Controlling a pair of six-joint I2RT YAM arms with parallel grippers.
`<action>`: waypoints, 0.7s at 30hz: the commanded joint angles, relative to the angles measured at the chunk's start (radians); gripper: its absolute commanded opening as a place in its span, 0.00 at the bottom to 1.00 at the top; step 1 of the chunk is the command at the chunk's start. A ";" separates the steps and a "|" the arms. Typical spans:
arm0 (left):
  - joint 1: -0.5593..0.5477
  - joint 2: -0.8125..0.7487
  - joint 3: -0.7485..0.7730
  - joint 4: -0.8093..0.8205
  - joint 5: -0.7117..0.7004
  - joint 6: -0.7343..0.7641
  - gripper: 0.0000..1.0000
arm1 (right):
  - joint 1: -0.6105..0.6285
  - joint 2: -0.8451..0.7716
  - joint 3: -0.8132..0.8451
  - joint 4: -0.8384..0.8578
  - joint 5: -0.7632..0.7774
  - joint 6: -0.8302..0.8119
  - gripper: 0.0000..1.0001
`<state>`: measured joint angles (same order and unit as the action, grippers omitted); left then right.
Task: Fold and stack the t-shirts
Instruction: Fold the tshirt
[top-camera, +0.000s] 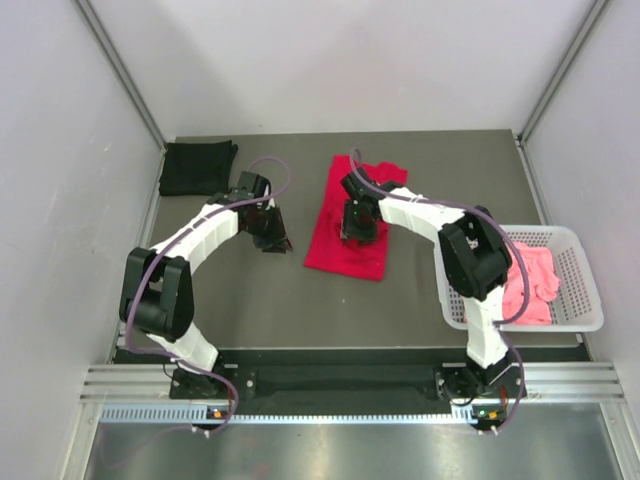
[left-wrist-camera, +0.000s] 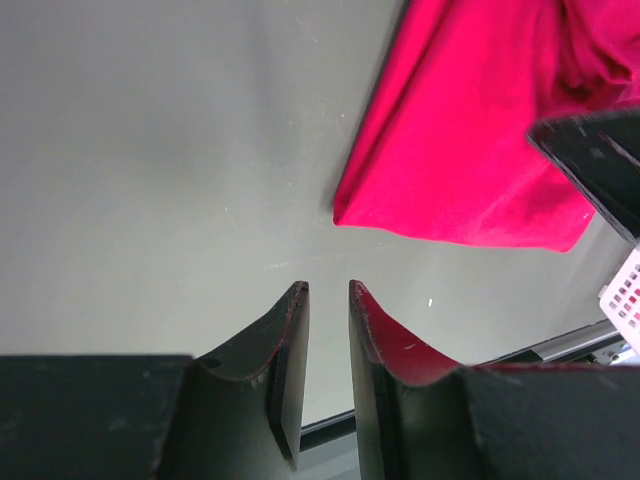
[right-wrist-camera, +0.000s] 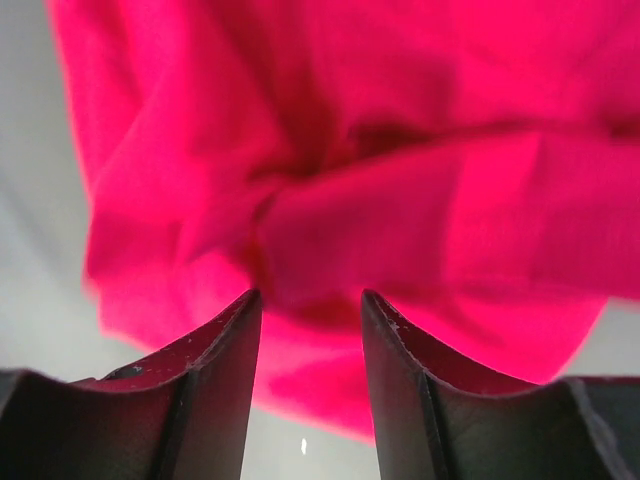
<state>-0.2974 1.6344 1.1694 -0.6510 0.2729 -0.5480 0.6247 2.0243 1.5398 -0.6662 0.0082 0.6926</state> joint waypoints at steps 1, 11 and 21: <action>-0.005 -0.030 -0.005 0.047 0.018 0.000 0.27 | -0.005 0.051 0.094 0.028 0.087 -0.002 0.45; -0.005 0.033 0.058 0.025 0.025 0.048 0.27 | -0.063 0.186 0.330 -0.027 0.150 -0.065 0.45; -0.005 0.125 0.121 0.053 0.084 0.079 0.27 | -0.118 0.255 0.434 -0.062 0.090 -0.111 0.47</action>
<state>-0.2974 1.7393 1.2331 -0.6430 0.3065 -0.4953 0.5198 2.2658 1.9091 -0.7223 0.1101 0.6159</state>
